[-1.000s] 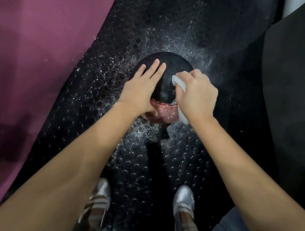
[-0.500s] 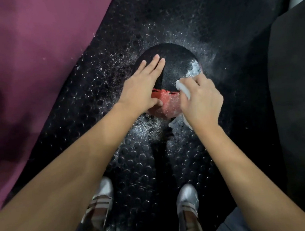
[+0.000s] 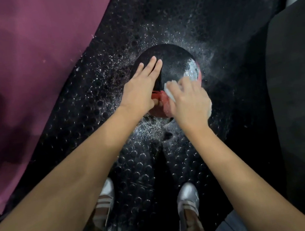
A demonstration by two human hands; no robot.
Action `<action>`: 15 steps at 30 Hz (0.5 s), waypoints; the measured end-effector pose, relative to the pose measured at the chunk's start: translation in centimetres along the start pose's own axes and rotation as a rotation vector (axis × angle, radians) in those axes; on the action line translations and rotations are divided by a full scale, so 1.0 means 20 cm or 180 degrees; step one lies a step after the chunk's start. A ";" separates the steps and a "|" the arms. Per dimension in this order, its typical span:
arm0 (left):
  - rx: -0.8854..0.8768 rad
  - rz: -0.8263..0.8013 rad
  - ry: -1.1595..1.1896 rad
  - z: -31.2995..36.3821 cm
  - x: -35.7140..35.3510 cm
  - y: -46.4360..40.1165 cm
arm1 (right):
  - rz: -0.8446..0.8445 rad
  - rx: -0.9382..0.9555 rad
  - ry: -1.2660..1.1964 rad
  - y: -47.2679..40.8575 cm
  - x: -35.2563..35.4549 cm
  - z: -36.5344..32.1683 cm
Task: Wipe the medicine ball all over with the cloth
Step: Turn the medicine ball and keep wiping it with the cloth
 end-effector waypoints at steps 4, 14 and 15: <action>0.0027 -0.0023 0.0028 0.02 0.00 0.00 | 0.0079 -0.0250 -0.0181 0.01 0.01 0.08; 0.0022 0.0020 0.0006 0.03 -0.02 0.03 | 0.0052 -0.0629 -0.0390 -0.05 0.04 0.09; 0.0030 0.0027 -0.0007 0.03 -0.02 0.02 | 0.0048 -0.0628 -0.0383 -0.07 0.04 0.07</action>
Point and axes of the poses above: each hand's wrist, its own y-axis away from the middle knuckle, its own x-axis out of the back of the hand, z = x × y, the point moved 4 cm from there along -y, towards the middle knuckle, and after that the axes turned 8 degrees about -z, right-handed, at the moved point
